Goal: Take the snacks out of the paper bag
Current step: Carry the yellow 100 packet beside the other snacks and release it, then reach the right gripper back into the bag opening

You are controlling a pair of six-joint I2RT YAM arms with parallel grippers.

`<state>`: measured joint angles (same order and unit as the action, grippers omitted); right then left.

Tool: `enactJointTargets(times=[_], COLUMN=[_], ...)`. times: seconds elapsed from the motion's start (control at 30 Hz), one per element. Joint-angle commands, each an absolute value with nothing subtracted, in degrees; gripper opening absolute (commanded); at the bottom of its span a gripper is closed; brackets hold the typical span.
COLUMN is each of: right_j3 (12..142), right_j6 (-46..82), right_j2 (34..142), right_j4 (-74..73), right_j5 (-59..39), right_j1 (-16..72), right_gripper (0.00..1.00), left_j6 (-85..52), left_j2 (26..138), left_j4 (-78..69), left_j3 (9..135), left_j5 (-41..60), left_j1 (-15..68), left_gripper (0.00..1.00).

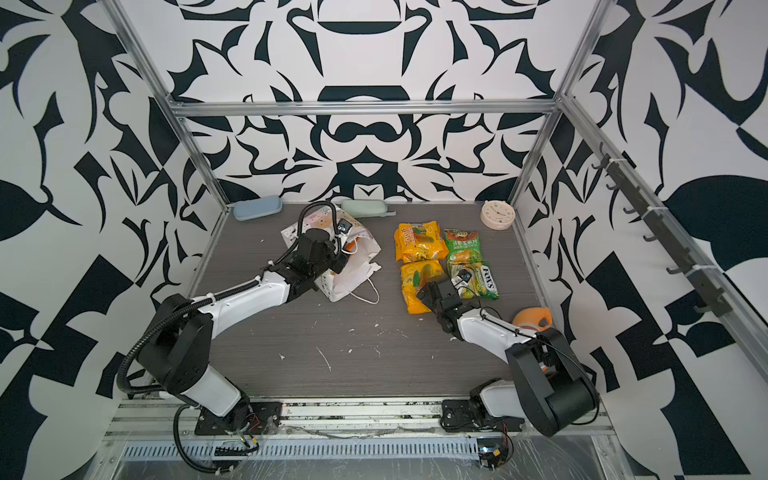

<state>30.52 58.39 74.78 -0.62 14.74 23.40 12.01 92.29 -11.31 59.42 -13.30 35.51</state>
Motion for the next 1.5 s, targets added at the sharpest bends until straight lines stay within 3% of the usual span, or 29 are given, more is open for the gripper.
enactJointTargets(times=[0.0,0.17,0.3,0.37,0.43,0.5,0.77,1.1,1.3,1.47], right_j3=[33.1,33.9,41.2,45.9,49.3,51.2,50.1,47.4,43.1,46.7], right_j6=[56.8,52.6,43.6,37.7,35.1,33.7,36.4,35.8,39.9,39.4], right_j2=[69.7,60.5,60.4,63.3,67.2,71.8,86.3,82.3,73.4,82.9], right_j4=[8.5,17.1,25.1,27.3,29.5,29.2,24.6,18.6,-3.5,-18.0], right_j5=[16.0,17.3,17.0,15.0,14.1,12.1,8.0,7.9,-5.3,-5.0], right_j1=[23.6,23.7,24.3,24.4,24.4,24.4,22.5,22.5,25.8,36.0], right_gripper=[0.94,0.91,0.60,0.36,0.22,0.16,0.12,0.17,0.29,0.36], left_j6=[11.4,11.5,11.5,11.4,11.3,11.1,10.9,10.6,10.6,10.6], left_j2=[90.5,90.2,90.0,90.1,90.1,90.2,89.5,89.8,90.0,90.0], left_j4=[-11.6,-12.1,-12.4,-12.4,-12.7,-12.9,-11.7,-10.7,-10.4,-10.2], left_j3=[58.3,57.6,57.4,57.6,57.7,57.8,58.1,59.2,59.5,59.5], left_j5=[-14.2,-14.2,-14.0,-13.8,-13.8,-13.5,-13.1,-12.4,-11.8,-11.4], left_j1=[35.1,35.0,35.1,35.1,35.1,35.1,35.1,35.1,35.2,35.2], left_gripper=[0.00,0.00,0.00,0.00,0.00,0.00,0.00,0.00,0.00,0.00])
